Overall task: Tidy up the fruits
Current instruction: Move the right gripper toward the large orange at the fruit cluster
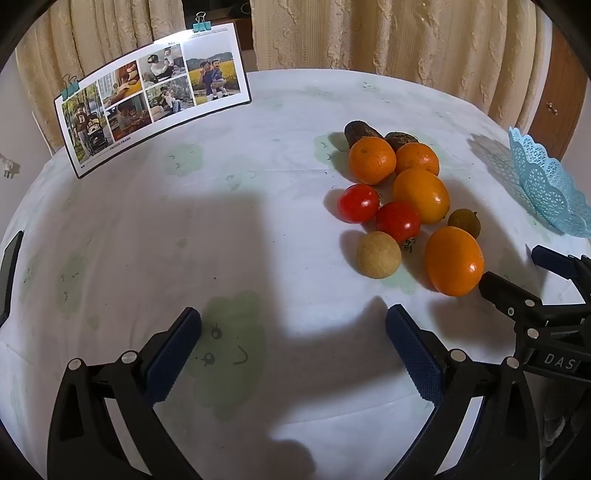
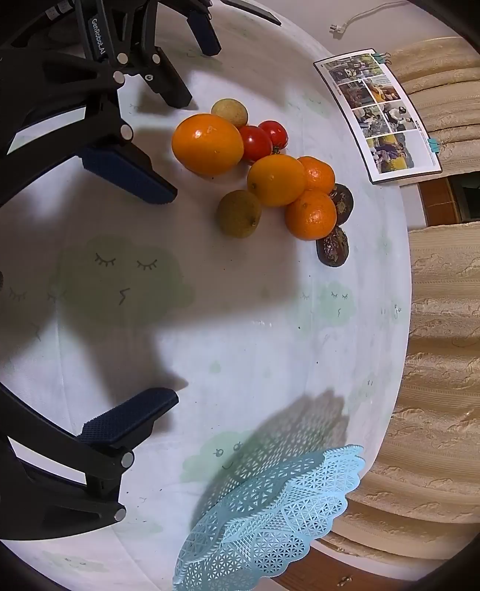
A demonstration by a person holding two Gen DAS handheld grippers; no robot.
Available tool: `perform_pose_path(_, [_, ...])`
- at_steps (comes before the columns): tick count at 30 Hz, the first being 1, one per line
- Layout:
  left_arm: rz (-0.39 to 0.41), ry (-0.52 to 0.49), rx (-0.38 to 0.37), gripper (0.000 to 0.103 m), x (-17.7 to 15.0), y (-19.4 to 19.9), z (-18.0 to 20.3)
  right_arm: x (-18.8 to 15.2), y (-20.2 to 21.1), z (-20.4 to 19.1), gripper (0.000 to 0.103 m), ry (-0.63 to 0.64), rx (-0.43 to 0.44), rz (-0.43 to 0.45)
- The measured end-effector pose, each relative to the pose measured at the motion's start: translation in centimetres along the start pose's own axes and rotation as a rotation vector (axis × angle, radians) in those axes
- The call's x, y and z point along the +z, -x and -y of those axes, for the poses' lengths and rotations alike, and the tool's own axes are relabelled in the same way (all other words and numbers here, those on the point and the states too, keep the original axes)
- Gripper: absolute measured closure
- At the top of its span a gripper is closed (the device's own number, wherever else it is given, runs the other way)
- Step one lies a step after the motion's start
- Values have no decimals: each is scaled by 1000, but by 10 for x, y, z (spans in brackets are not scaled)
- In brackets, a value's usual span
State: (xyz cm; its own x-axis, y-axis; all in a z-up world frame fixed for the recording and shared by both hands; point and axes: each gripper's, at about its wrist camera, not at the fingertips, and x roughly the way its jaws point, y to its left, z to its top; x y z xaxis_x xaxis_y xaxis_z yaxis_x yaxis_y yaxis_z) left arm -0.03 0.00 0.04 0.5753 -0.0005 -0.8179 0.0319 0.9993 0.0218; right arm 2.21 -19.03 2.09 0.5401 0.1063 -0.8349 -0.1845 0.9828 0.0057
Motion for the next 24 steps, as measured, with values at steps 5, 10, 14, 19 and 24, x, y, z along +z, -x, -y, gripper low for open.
perform_pose_path(5, [2,3,-6,5,0,1,-1,0,0,1,2,-2,6,5])
perform_pose_path(10, [31,23,5,5,0,8,-3,-8,10,10,2,-32,78,29])
perform_pose_path(14, [55,28,16,5,2,12,-5,-11,18,5,2,-4,128,54])
perform_pose_path(19, [91,42,42,5,4,19,-10,-9,31,-22,2,39,167,86])
perform_pose_path(24, [109,71,54,5,7,23,-20,-3,30,-31,2,50,181,92])
